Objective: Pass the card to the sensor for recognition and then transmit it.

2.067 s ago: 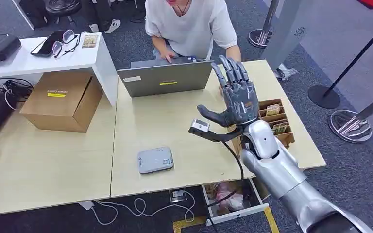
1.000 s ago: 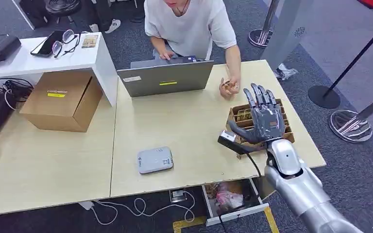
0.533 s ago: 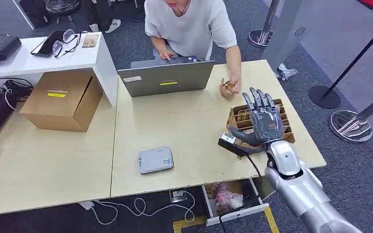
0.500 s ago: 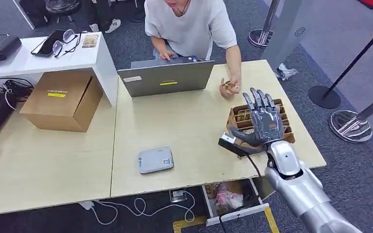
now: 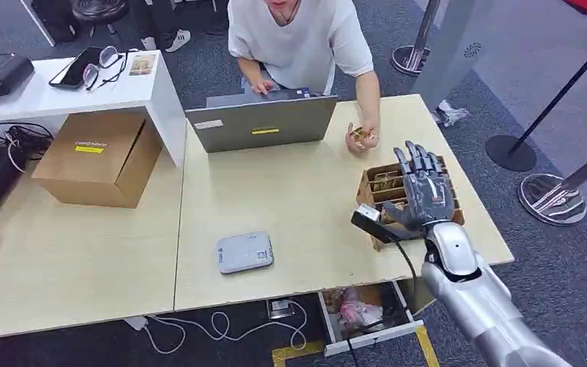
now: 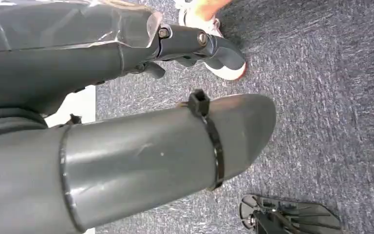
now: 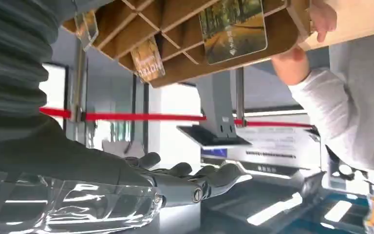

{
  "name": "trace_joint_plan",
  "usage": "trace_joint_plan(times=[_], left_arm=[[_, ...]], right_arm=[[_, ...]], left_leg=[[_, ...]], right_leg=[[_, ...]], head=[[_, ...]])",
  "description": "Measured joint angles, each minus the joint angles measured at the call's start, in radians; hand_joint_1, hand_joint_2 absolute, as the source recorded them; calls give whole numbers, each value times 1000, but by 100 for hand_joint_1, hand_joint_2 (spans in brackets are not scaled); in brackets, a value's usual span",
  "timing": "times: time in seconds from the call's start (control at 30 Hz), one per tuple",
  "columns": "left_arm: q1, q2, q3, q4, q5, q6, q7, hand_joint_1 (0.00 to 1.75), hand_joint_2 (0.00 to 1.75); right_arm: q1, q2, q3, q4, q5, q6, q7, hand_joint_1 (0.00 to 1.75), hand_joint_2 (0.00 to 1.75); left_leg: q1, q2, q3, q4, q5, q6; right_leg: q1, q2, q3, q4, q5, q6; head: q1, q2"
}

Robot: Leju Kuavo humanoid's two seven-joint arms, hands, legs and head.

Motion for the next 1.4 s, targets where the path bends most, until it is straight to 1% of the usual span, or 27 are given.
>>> trace_joint_plan(times=[0.2, 0.33, 0.43, 0.57, 0.7, 0.97, 1.13, 1.27, 1.4], left_arm=[[4, 0, 3, 0, 4, -1, 2, 0, 0], [5, 0, 8, 0, 7, -3, 2, 0, 0], [6, 1, 10, 0, 10, -3, 1, 0, 0], [7, 1, 13, 0, 13, -5, -3, 0, 0], [7, 2, 15, 0, 13, -6, -7, 0, 0], [9, 2, 17, 2, 13, -15, -27, 0, 0], [11, 5, 17, 5, 10, -23, -36, 0, 0], [12, 1, 17, 6, 16, -5, -47, 0, 0], [12, -1, 17, 11, 16, -3, -50, 0, 0]], right_arm=[[64, -35, -27, -121, -30, 44, 3, 0, 175], [90, -71, -36, -208, -58, 151, -10, 0, 175], [92, -108, -37, -262, -83, 217, -26, 0, 175], [88, -146, -35, -307, -113, 307, -43, 0, 175], [77, -166, -26, -325, -137, 372, -57, 0, 175], [22, -193, 19, -325, -138, 431, -72, 0, 175], [3, -214, 50, -316, -144, 452, -70, 0, 175], [-6, -236, 72, -307, -149, 465, -67, 0, 175], [-17, -266, 90, -304, -155, 487, -61, 0, 175]], left_leg=[[0, 0, 0, 0, -1, 1], [-1, 0, 0, 0, -1, 1], [-1, 0, 0, 0, -1, 1], [-1, 0, 0, 0, -1, 1], [-1, 0, 0, 0, -1, 1], [-1, 0, 0, 0, -1, 1], [-1, 0, 0, 0, -1, 1], [-1, 0, 0, 0, -1, 1], [-1, 0, 0, 0, -1, 1]], right_leg=[[0, 0, 0, 0, 0, 0], [0, 0, 0, 0, 0, 1], [-1, 0, 0, 0, 0, 1], [-1, 0, 0, 0, 0, 1], [-1, 0, 0, 0, 0, 1], [-1, 0, 0, 0, 0, 1], [-1, 0, 0, 0, 0, 1], [-1, -1, 0, 0, 0, 1], [-1, -1, 0, 0, 0, 1]], head=[[0, 0], [0, 0], [0, 0], [0, 0], [0, 0], [0, 0], [0, 0], [0, 0], [0, 0]])
